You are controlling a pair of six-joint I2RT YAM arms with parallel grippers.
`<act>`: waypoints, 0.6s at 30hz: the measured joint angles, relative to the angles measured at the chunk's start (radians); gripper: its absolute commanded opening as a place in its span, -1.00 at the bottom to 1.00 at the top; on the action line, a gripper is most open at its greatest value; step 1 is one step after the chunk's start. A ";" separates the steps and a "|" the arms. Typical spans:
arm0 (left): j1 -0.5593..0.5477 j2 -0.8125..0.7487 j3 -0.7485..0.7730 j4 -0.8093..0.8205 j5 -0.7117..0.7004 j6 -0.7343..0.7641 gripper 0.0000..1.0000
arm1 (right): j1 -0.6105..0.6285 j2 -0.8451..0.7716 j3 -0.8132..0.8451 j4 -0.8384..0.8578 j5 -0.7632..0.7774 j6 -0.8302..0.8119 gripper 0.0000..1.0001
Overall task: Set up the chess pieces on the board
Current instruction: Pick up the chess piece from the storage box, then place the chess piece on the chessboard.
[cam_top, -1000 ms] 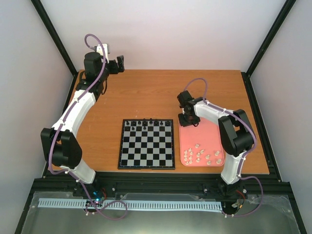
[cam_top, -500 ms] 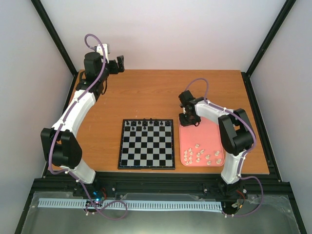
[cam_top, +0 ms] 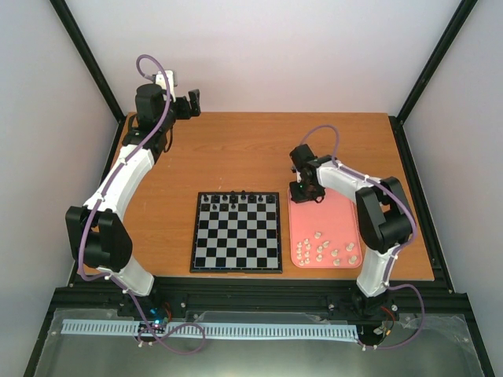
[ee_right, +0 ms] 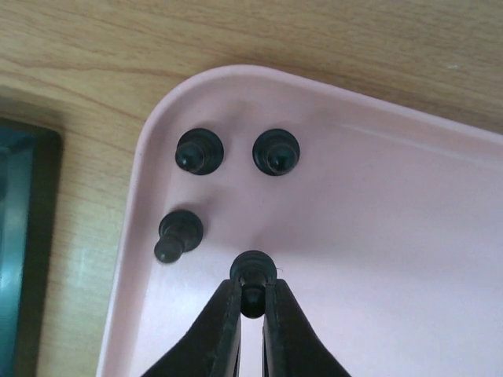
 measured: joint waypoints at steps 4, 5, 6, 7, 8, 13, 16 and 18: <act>0.000 0.000 0.000 0.000 0.000 0.000 1.00 | 0.001 -0.062 0.001 -0.035 0.003 0.001 -0.86; 0.000 0.000 0.000 0.000 0.000 0.000 0.99 | 0.002 -0.085 0.003 -0.048 0.005 0.001 -0.86; 0.000 0.000 0.000 0.000 0.000 0.000 1.00 | 0.005 -0.101 0.006 -0.059 0.008 0.001 -0.86; 0.000 0.000 0.000 0.000 0.000 0.000 0.99 | 0.008 -0.118 0.013 -0.071 0.012 0.002 -0.86; 0.000 0.000 0.000 0.000 0.000 0.000 1.00 | 0.013 -0.132 0.024 -0.082 0.014 0.004 -0.85; 0.000 0.000 0.000 0.000 0.003 0.000 0.99 | 0.084 -0.143 0.103 -0.132 0.028 0.005 -0.86; 0.000 0.000 0.000 0.000 0.002 0.000 0.99 | 0.165 -0.120 0.180 -0.166 0.030 0.004 -0.85; 0.000 0.000 0.000 0.000 0.002 0.000 0.99 | 0.218 -0.095 0.237 -0.179 0.026 0.002 -0.85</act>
